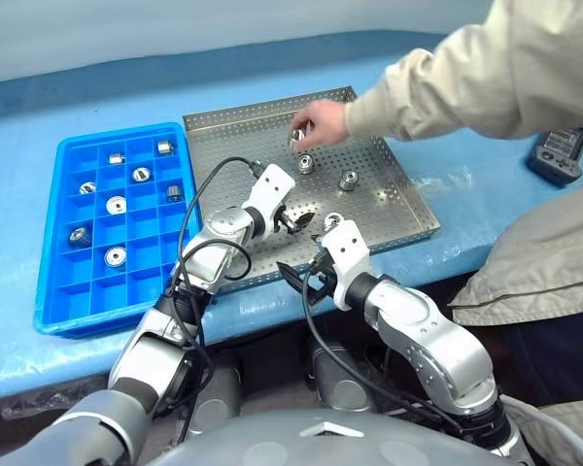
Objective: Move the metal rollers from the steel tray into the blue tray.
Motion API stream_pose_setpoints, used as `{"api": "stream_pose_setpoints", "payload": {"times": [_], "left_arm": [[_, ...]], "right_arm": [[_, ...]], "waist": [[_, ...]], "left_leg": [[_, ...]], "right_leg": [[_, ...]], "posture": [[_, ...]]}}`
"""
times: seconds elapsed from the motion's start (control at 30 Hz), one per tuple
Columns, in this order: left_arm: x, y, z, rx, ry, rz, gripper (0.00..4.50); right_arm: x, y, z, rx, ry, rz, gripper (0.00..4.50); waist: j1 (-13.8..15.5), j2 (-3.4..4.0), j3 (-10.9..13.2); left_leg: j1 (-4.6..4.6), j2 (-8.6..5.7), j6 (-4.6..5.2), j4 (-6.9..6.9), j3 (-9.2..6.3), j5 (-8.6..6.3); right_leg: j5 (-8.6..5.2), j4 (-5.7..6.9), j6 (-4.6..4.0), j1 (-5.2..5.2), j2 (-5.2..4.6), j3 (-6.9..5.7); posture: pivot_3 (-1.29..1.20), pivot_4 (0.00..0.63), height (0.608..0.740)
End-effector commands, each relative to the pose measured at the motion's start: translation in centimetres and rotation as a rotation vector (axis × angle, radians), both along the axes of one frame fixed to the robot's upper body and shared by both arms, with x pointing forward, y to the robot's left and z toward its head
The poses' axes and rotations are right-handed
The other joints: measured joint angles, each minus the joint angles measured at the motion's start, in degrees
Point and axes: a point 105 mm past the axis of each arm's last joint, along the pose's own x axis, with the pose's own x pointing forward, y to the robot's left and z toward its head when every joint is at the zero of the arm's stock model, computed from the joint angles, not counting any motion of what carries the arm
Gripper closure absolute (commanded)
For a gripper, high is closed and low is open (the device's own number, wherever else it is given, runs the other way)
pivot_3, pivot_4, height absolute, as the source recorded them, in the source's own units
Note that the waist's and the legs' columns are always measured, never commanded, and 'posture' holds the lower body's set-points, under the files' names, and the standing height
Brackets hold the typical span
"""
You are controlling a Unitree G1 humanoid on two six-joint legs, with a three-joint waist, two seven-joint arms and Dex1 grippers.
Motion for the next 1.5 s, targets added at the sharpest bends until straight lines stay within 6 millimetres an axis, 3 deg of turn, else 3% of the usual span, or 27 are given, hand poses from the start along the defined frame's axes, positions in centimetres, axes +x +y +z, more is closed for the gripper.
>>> {"api": "stream_pose_setpoints", "payload": {"times": [0.03,0.4,0.83,1.0,1.27,1.5], "left_arm": [[0.0,-0.4,1.2,-0.019,-0.051,-0.010,0.04],[-0.2,-0.5,1.1,-0.010,-0.054,-0.016,0.04],[1.2,-1.3,2.9,-0.045,-0.124,-0.003,0.04],[-0.2,-3.9,2.9,-0.098,-0.057,-0.165,0.04],[-0.2,-5.6,2.0,-0.070,-0.060,-0.231,0.04],[-1.4,-7.1,0.4,0.028,-0.054,-0.381,0.04]], "right_arm": [[0.0,0.3,0.9,0.016,-0.034,0.019,0.00],[0.0,0.5,0.9,0.014,-0.037,0.030,0.00],[-0.2,0.6,0.9,0.020,-0.034,0.021,0.00],[-0.2,0.6,0.9,0.020,-0.036,0.014,0.00],[-0.3,0.7,0.9,0.023,-0.032,0.006,0.00],[-0.6,0.9,0.8,0.017,-0.026,0.024,0.00]], "waist": [[0.0,0.00,0.0],[0.3,0.00,0.0],[0.3,0.00,0.0],[-0.1,0.00,0.0],[-0.8,0.01,0.0],[-1.7,0.01,0.0]], "left_leg": [[0.00,0.00,0.00,0.00,0.00,0.00],[0.00,0.00,0.00,0.00,0.00,0.00],[0.00,-0.01,0.00,0.01,0.00,0.00],[0.00,-0.01,0.01,0.00,0.01,0.00],[0.00,-0.01,0.01,0.03,0.02,0.00],[-0.01,-0.02,0.02,0.01,0.03,-0.01]], "right_leg": [[0.00,0.00,0.00,0.00,0.00,0.00],[0.01,0.01,0.01,0.00,0.00,0.00],[0.01,0.01,0.02,0.00,0.00,0.01],[0.01,0.01,0.02,0.00,0.00,0.01],[0.01,0.02,0.03,0.00,0.00,0.03],[0.00,0.00,0.03,0.00,0.00,0.05]], "posture": [[-0.17,0.150,0.740],[-0.17,0.150,0.740],[-0.19,0.150,0.740],[-0.21,0.150,0.740],[-0.24,0.150,0.740],[-0.25,0.150,0.740]]}}
